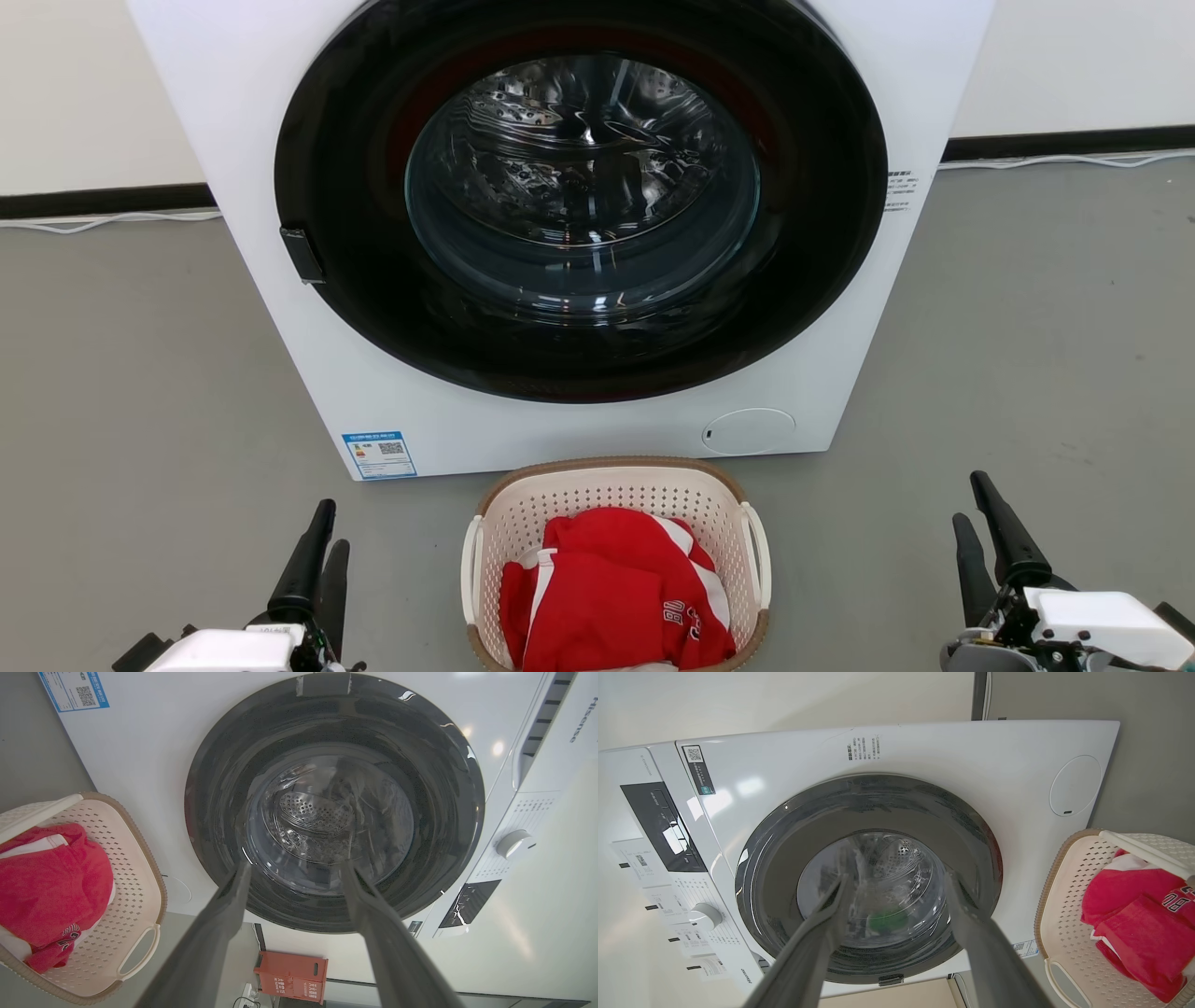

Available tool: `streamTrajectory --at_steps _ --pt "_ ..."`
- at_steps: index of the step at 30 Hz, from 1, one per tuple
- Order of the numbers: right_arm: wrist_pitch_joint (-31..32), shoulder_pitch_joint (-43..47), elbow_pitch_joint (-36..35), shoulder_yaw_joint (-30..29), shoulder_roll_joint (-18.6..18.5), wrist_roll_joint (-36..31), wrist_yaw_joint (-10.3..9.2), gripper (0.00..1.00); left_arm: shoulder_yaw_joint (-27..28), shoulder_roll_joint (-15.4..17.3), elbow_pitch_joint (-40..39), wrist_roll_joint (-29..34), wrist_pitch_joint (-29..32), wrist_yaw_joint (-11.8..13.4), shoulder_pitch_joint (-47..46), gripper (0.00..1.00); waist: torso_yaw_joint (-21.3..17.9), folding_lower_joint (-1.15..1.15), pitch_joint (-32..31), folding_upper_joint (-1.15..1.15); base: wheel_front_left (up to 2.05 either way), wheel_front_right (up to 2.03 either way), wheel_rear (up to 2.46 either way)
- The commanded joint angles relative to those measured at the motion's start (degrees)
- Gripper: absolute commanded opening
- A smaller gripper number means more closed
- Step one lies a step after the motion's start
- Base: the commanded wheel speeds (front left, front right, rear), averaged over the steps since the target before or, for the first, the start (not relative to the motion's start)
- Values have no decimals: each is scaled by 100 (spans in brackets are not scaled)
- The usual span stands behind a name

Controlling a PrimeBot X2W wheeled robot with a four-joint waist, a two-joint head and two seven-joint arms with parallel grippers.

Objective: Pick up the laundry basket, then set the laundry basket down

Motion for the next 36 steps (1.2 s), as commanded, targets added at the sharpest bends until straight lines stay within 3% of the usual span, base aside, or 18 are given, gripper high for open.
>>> streamTrajectory --at_steps 1,5,18,23,24,36 --pt "-56 -127 -185 33 -41 -23 5 100 -11 41 -151 18 -30 -9 -172 100 0 8 -2 0 0 0 0" --pt "-128 -109 -230 89 -46 -64 6 100 -47 43 -151 50 -102 -11 -159 100 -1 -4 9 0 0 0 0" --pt "-354 -104 -305 172 -76 -695 10 100 -81 63 -72 569 -331 -15 -175 100 -7 -5 19 0 0 0 0" --pt "-438 -108 -345 189 -73 -1164 12 100 -41 57 -56 948 -416 -17 -181 100 -7 -5 22 0 0 0 0" --pt "-590 -124 -437 277 -92 -2075 15 100 -2 57 -56 1676 -570 -20 -187 100 -11 -5 37 0 0 0 0" --pt "-792 -173 -462 375 -156 -3189 19 100 77 63 3 2624 -775 -11 -217 100 -15 -5 42 0 0 0 0"
